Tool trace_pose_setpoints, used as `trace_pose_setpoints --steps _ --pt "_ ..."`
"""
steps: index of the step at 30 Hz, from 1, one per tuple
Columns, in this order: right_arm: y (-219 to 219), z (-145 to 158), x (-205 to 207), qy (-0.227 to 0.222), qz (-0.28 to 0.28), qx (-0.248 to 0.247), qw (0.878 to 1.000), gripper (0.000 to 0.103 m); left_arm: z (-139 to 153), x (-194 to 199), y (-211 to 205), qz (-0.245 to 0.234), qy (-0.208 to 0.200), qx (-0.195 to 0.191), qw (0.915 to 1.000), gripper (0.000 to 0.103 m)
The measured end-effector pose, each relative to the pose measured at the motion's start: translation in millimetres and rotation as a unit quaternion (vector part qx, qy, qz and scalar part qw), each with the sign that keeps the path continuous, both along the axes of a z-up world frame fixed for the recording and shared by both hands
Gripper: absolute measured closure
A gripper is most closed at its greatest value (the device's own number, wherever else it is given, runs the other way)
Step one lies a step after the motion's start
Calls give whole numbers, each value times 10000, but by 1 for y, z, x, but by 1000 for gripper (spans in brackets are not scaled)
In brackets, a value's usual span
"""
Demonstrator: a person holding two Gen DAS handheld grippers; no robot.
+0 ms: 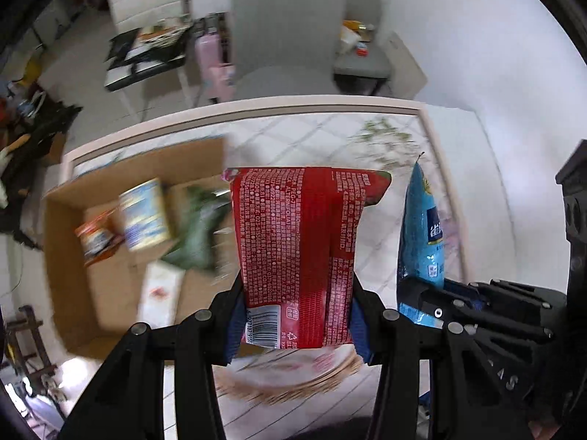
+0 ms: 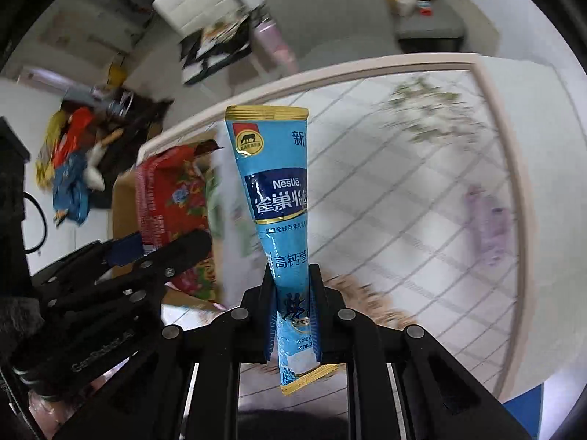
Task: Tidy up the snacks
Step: 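Place the red packet and blue tube into the box and open both tools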
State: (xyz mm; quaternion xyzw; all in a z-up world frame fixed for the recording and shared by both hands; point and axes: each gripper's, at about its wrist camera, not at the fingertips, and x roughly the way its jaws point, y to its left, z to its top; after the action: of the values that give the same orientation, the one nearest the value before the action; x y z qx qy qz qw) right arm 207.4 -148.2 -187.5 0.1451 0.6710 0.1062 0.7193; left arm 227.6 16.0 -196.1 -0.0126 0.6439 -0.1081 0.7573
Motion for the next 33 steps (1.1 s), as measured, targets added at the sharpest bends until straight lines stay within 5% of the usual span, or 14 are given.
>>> trace_pose_setpoints --steps 5,14,26,33 --pt "89 -8 -8 100 242 -29 9997 87 -5 -17 97 452 40 308 9985 59" --pt "150 -60 18 416 -55 -181 9990 87 -62 -10 207 1172 500 368 9912 59" --pt "172 -130 41 712 36 -876 9936 84 -143 8 228 1172 1347 616 9820 56" --pt "172 -129 40 739 82 -976 9924 56 -134 5 230 1287 1283 466 9822 49"
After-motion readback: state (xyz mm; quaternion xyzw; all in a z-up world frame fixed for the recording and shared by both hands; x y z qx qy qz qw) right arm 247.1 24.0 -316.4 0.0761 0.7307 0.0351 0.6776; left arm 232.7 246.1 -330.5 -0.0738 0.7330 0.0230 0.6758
